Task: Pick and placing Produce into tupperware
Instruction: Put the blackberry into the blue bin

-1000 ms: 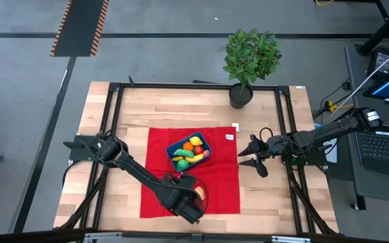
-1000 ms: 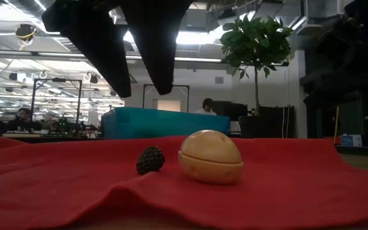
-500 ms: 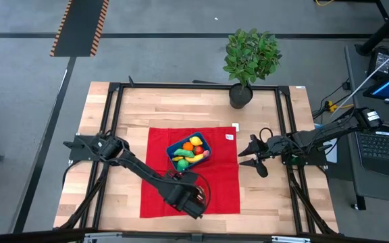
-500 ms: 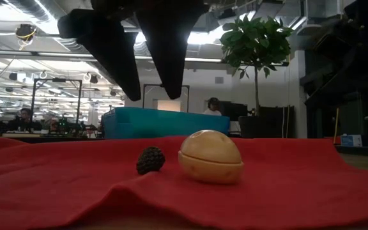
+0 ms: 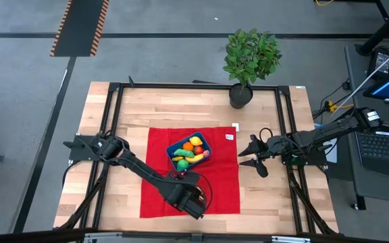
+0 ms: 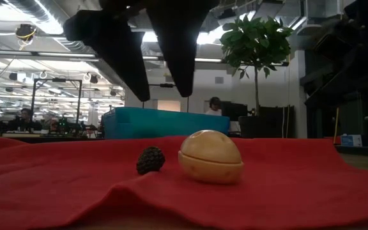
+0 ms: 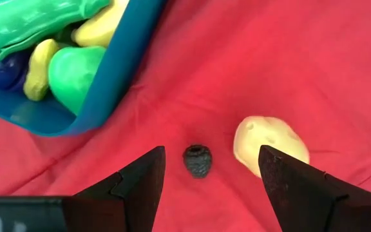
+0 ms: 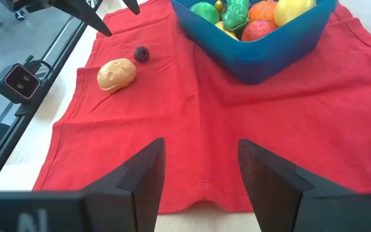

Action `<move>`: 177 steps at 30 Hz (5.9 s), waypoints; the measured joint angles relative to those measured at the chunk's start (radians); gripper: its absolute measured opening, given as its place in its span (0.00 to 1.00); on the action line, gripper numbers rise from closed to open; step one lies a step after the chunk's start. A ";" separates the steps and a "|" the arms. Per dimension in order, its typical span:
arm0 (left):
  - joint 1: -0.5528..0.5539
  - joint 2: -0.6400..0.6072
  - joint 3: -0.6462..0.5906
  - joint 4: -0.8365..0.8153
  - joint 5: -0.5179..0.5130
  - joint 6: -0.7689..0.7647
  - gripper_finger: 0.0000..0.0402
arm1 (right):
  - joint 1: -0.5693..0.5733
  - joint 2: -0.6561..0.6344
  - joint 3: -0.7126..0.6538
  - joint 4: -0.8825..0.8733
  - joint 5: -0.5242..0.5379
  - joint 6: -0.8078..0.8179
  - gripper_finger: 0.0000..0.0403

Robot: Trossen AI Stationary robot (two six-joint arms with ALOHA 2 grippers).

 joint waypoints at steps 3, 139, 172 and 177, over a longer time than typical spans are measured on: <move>-0.001 0.000 0.000 0.018 0.000 0.002 0.60 | 0.000 0.000 0.000 0.000 0.000 -0.002 0.49; 0.022 0.079 -0.069 0.102 0.080 0.054 0.44 | 0.000 0.000 0.000 -0.007 0.000 0.031 0.49; 0.035 0.074 -0.124 0.165 0.126 0.105 0.33 | 0.000 0.000 0.000 -0.007 0.000 0.028 0.49; 0.035 0.074 -0.124 0.165 0.126 0.107 0.31 | 0.000 0.000 0.000 -0.007 0.000 0.029 0.49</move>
